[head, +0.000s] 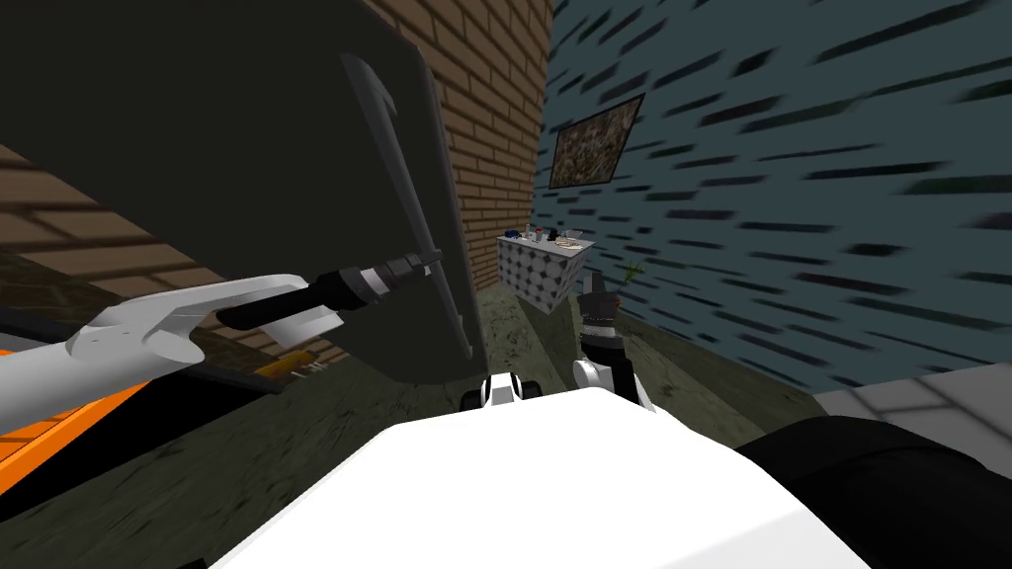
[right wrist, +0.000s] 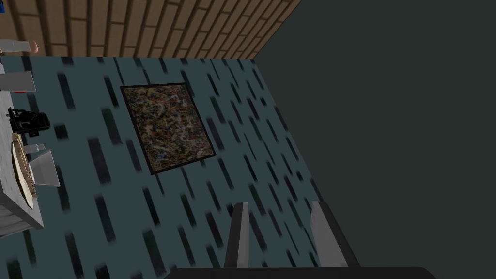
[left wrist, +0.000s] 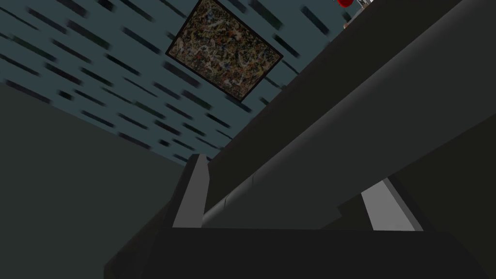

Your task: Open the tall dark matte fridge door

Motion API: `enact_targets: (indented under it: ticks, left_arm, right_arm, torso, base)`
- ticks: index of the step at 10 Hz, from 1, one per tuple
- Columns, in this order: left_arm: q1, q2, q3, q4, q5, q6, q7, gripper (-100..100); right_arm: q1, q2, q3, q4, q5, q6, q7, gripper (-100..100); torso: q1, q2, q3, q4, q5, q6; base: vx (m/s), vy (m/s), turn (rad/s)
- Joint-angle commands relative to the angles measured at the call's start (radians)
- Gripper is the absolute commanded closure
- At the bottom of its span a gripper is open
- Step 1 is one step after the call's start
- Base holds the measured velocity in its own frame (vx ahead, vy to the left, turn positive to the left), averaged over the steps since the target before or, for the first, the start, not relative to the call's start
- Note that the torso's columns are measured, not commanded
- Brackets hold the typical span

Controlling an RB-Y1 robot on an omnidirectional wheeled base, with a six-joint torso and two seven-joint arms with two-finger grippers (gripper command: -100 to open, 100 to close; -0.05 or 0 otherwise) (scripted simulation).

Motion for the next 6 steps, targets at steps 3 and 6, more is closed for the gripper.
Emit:
enact_targets:
  ticks: [3,6]
  left_arm:
    - [-0.03,0.048,-0.102,0.131,0.024,-0.135,0.019,100]
    - [-0.049,0.094,-0.132,0.186,0.047,-0.223,0.024,100]
  right_arm:
    - [0.0,0.0,0.0,0.0,0.0,0.0,0.0,0]
    - [0.0,0.0,0.0,0.0,0.0,0.0,0.0,0]
  torso:
    - [0.005,-0.002,-0.003,0.001,0.002,0.001]
    - [0.009,-0.001,-0.001,0.004,0.003,-0.002]
  base:
    - [-0.102,-0.008,-0.148]
    - [-0.088,0.003,-0.074]
